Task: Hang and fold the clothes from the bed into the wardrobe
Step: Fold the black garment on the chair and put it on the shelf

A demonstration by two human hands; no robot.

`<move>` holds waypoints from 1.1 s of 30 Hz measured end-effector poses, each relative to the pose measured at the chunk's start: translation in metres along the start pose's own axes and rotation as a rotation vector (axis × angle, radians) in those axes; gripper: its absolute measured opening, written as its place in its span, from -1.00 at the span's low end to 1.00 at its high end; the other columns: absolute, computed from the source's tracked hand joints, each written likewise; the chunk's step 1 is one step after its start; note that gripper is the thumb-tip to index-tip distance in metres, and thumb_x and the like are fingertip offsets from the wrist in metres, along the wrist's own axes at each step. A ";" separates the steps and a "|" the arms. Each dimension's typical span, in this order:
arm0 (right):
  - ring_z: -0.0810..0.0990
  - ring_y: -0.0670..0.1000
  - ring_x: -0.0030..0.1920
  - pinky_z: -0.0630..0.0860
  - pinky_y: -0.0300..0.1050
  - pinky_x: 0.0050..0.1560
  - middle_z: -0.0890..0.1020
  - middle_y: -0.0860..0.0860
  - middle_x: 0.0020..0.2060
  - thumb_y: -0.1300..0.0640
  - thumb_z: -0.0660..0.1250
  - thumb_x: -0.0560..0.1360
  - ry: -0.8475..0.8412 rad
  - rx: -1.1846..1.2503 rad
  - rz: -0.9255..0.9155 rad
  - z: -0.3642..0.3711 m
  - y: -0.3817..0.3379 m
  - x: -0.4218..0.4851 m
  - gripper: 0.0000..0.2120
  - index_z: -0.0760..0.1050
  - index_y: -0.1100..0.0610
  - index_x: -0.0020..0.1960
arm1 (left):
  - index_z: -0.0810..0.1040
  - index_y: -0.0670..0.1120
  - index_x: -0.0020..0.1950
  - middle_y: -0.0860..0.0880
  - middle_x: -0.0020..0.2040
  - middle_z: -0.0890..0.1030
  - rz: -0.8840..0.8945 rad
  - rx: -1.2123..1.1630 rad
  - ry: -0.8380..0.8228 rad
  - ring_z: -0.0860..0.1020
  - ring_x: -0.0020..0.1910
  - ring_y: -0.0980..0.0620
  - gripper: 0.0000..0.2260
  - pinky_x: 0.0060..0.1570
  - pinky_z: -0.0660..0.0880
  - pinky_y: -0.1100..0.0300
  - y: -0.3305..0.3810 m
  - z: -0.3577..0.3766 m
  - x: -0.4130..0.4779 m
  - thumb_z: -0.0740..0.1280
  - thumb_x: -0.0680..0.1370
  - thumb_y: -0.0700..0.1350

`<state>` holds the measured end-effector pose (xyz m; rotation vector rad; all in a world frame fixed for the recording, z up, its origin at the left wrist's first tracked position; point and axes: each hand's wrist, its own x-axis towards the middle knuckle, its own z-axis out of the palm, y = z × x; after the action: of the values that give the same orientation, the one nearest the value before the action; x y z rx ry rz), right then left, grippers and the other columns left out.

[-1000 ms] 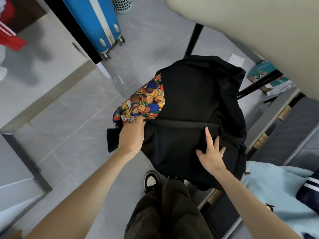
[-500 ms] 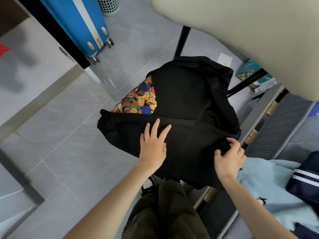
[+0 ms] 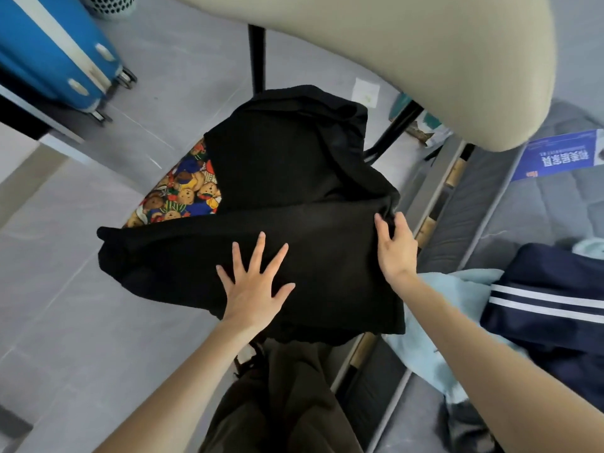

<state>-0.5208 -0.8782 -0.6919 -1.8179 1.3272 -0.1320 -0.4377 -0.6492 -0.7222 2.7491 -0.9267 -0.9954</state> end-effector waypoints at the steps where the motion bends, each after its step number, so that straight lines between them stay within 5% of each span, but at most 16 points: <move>1: 0.46 -0.21 -0.27 0.32 -0.40 -0.34 0.50 -0.18 -0.28 -0.09 0.17 0.62 0.054 0.006 -0.022 -0.006 -0.006 0.008 -0.77 0.38 0.08 -0.05 | -0.21 0.30 0.51 0.06 0.55 -0.34 -0.004 0.007 0.006 -0.34 0.49 -0.27 -0.34 0.37 -0.13 -0.40 0.002 -0.002 0.004 0.12 0.55 0.32; 7: 0.45 -0.06 -0.24 0.35 -0.11 -0.24 0.51 -0.06 -0.23 -0.06 0.12 0.65 0.188 -0.036 -0.029 -0.042 -0.023 0.064 -0.72 0.40 0.15 -0.02 | -0.14 0.29 0.53 0.08 0.56 -0.27 -0.052 -0.049 -0.018 -0.32 0.50 -0.26 -0.37 0.39 -0.13 -0.37 0.036 -0.021 0.048 0.07 0.54 0.35; 11: 0.47 0.18 0.19 0.39 0.13 0.24 0.55 0.16 0.15 0.12 0.11 0.65 0.138 -0.189 0.026 -0.047 -0.017 0.080 -0.72 0.42 0.22 0.28 | -0.05 0.25 0.54 0.08 0.58 -0.22 -0.033 -0.054 -0.035 -0.23 0.53 -0.21 -0.41 0.42 0.02 -0.26 0.057 -0.025 0.061 0.11 0.58 0.28; 14: 0.23 0.16 0.45 0.14 -0.02 0.47 0.33 0.17 0.43 0.31 0.13 0.60 0.063 -0.215 0.037 -0.041 -0.007 0.069 -0.52 0.22 0.19 0.51 | 0.12 0.19 0.54 0.04 0.59 -0.06 -0.045 -0.109 0.133 -0.04 0.54 -0.11 -0.47 0.39 0.15 -0.16 0.056 -0.025 0.052 0.21 0.59 0.14; 19: 0.06 0.00 0.53 -0.04 -0.28 0.38 0.18 0.00 0.53 0.25 0.20 0.60 -0.175 -0.251 -0.148 -0.010 0.000 0.018 -0.48 0.23 0.01 0.52 | 0.09 0.09 0.56 -0.19 0.54 0.04 -0.458 -0.443 0.518 0.10 0.46 -0.25 -0.31 0.34 0.20 -0.24 0.025 -0.027 0.028 0.38 0.52 -0.03; 24: 0.18 0.07 0.50 0.06 -0.03 0.51 0.30 0.01 0.48 0.13 0.33 0.55 -0.515 -0.378 -0.445 0.034 -0.001 -0.035 -0.55 0.40 -0.04 0.43 | 0.09 0.01 0.52 -0.27 0.47 0.06 -0.885 -0.861 0.656 0.16 0.39 -0.30 -0.25 0.35 0.27 -0.18 -0.025 -0.028 0.022 0.46 0.47 -0.09; 27: -0.11 0.11 0.56 -0.13 0.29 0.49 0.02 -0.04 0.57 -0.01 0.34 0.53 -0.706 -0.654 -0.580 0.054 0.003 -0.060 -0.37 0.15 -0.19 0.52 | 0.10 -0.01 0.51 -0.23 0.49 0.11 -0.850 -1.105 0.663 0.23 0.43 -0.22 -0.31 0.32 0.35 0.00 -0.042 -0.026 0.017 0.43 0.50 -0.11; 29: -0.20 0.17 0.55 -0.11 0.31 0.49 -0.17 -0.02 0.57 0.02 0.31 0.56 -0.706 -0.860 -0.663 0.063 0.004 -0.070 -0.30 0.00 -0.18 0.55 | 0.08 -0.04 0.52 -0.17 0.52 0.15 -0.748 -1.254 0.655 0.25 0.46 -0.14 -0.35 0.28 0.32 0.17 -0.050 -0.028 0.014 0.37 0.55 -0.12; 31: -0.15 0.21 0.55 0.03 0.24 0.51 -0.23 0.02 0.56 0.11 0.29 0.57 -0.633 -0.954 -0.723 0.068 0.001 -0.077 -0.27 -0.07 -0.12 0.57 | 0.08 0.00 0.52 -0.13 0.52 0.15 -0.666 -1.332 0.658 0.27 0.44 -0.15 -0.37 0.30 0.40 0.03 -0.054 -0.034 0.012 0.35 0.56 -0.17; 33: -0.05 0.20 0.54 0.16 0.14 0.49 -0.21 0.05 0.56 0.18 0.31 0.54 -0.578 -0.978 -0.760 0.072 -0.002 -0.083 -0.21 -0.11 -0.10 0.57 | 0.12 0.07 0.51 -0.08 0.52 0.14 -0.602 -1.414 0.647 0.29 0.41 -0.15 -0.38 0.05 0.56 -0.21 -0.055 -0.041 0.007 0.34 0.55 -0.25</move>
<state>-0.5161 -0.7695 -0.7040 -2.7920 0.1914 0.7075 -0.3802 -0.6136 -0.7083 1.7533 0.5850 -0.3730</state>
